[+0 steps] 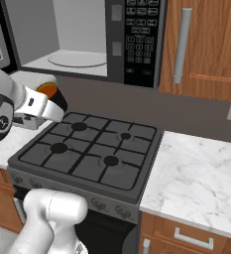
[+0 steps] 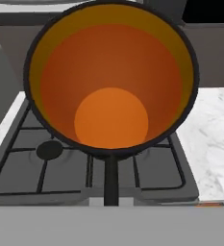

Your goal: Place the microwavable item in the microwave. Then, close the microwave door and press the start button.

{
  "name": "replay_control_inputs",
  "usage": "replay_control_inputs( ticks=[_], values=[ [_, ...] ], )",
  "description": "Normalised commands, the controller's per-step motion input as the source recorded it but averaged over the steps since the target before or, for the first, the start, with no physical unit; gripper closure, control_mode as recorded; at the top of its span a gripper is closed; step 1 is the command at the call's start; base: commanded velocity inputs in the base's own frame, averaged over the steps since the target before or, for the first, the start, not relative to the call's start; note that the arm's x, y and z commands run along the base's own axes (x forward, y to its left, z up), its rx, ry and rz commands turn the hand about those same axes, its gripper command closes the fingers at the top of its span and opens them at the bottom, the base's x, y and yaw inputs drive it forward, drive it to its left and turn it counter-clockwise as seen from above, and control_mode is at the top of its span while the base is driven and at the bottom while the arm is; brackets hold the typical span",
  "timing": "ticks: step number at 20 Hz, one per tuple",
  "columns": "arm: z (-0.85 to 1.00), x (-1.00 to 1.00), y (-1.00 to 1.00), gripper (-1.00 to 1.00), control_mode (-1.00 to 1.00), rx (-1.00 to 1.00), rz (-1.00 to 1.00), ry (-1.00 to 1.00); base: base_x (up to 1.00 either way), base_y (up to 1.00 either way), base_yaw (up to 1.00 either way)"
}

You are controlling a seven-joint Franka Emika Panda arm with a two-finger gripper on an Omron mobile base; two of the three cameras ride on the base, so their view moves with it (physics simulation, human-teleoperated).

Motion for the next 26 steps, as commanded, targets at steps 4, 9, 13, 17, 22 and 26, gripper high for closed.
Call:
replay_control_inputs(
  ticks=[4,9,13,17,22,26],
  values=[
    [0.29,0.60,0.00,1.00,-1.00,0.00,0.03,-0.20,0.00,0.00,0.00],
    [0.44,0.44,0.00,1.00,-1.00,0.00,0.06,-0.17,0.00,0.00,0.00],
    [0.67,0.20,0.03,1.00,-1.00,0.00,0.05,-0.06,0.00,0.00,0.00],
    [0.74,0.22,0.06,1.00,-1.00,0.00,0.05,0.01,0.00,0.00,0.00],
    [0.40,0.58,0.07,1.00,-1.00,0.00,0.05,0.04,0.00,0.00,0.00],
    [0.01,0.80,0.14,1.00,-1.00,0.00,0.05,0.06,0.00,0.00,0.00]
  ],
)
